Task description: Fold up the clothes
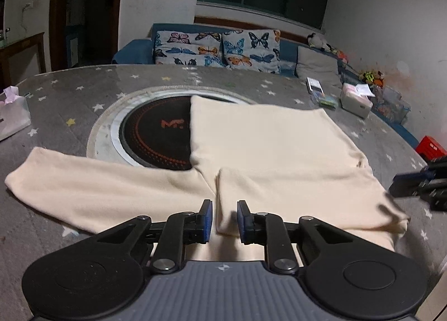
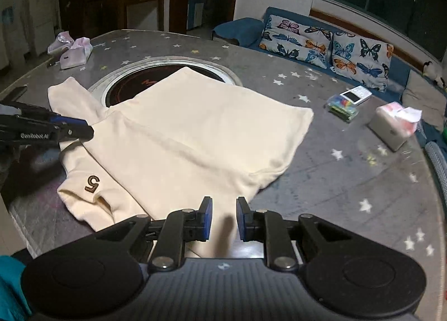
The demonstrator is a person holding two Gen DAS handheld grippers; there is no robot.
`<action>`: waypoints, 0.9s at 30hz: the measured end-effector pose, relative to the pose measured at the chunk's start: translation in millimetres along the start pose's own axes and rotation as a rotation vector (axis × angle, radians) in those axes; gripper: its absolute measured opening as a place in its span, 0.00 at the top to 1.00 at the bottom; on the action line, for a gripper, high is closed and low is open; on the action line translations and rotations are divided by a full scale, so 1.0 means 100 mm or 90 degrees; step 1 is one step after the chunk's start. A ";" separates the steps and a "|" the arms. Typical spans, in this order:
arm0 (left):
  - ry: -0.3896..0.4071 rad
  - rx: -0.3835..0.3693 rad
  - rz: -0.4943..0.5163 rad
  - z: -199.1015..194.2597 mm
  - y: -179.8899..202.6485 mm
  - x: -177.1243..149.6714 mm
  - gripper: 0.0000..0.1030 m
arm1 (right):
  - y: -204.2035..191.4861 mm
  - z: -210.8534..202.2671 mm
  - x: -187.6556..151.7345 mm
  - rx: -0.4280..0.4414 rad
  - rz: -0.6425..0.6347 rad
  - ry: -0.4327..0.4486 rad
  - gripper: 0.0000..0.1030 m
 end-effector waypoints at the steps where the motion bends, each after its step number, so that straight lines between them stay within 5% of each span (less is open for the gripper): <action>1: 0.002 0.004 -0.003 0.00 -0.03 0.02 0.79 | 0.01 0.03 0.00 0.001 0.006 0.003 0.83; 10: -0.003 0.042 -0.041 0.07 -0.38 0.06 0.78 | 0.17 0.34 0.18 -0.038 -0.040 0.007 0.76; 19: -0.013 0.040 -0.027 0.13 -0.41 -0.01 0.73 | 0.11 0.48 0.22 0.024 -0.174 -0.038 0.75; 24: -0.014 0.041 -0.024 0.14 -0.40 -0.01 0.72 | 0.15 0.47 0.23 0.035 -0.192 -0.059 0.99; 27: -0.015 0.043 -0.026 0.14 -0.42 -0.01 0.72 | 0.25 0.35 0.25 0.011 -0.183 -0.049 1.00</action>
Point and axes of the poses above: each gripper's, at about its wrist camera, not at the fingertips, and z roughly the way its jaws point, y to its right, x to its top, the point moved 10 cm from there along z, roughly the way its jaws point, and after that the axes turned 2 degrees about x, right-handed, at the moved point
